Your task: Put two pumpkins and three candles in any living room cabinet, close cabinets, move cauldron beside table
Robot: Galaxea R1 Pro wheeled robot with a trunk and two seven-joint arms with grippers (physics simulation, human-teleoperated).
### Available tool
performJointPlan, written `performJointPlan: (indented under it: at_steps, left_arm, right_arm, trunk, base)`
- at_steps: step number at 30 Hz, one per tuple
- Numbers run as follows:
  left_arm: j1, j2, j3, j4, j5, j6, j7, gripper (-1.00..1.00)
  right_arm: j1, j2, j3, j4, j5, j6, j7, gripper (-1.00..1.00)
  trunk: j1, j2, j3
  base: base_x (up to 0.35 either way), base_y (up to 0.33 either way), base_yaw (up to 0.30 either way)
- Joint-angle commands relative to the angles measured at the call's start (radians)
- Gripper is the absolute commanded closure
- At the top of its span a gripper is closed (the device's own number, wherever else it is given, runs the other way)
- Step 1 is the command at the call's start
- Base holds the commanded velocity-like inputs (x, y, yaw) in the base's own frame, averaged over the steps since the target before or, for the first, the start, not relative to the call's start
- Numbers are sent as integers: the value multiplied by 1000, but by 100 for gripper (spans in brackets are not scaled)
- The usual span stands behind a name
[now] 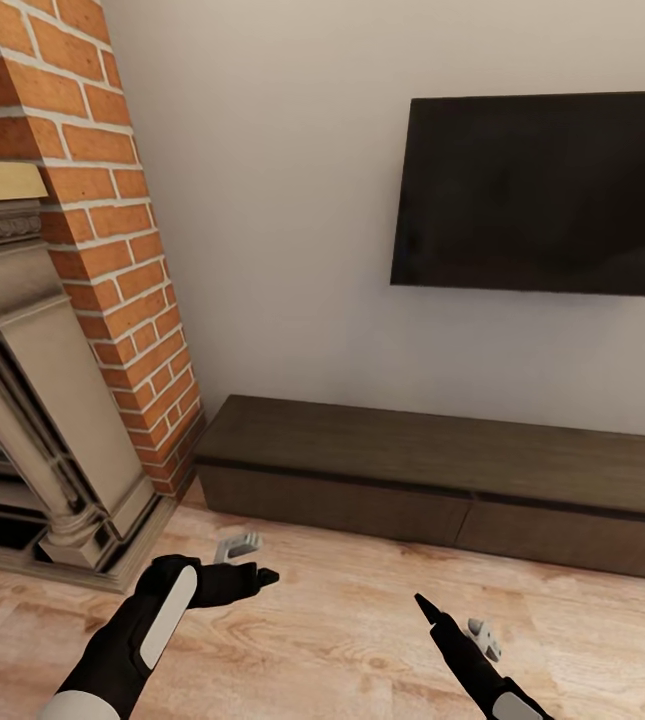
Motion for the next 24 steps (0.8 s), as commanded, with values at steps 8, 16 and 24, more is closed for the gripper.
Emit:
performJointPlan:
  at_steps: [8, 16, 24]
  left_arm:
    - [-1, 2, -4, -1, -7, 6, -8, -100]
    - [-1, 0, -6, -2, -7, 6, -8, -100]
    - [-1, 0, -10, -3, -9, 8, -6, -100]
  right_arm:
    - [-1, 0, 2, 1, -6, 1, 3, -100]
    - [-1, -1, 0, 1, -10, -4, 4, -100]
    - [-1, -1, -1, 1, -11, -4, 4, -100]
  trunk:
    - [31, -57, -26]
    - [61, -113, -51]
    - [92, -169, -76]
  base:
    - [0, 0, 0]
    - [0, 0, 0]
    - [0, 0, 0]
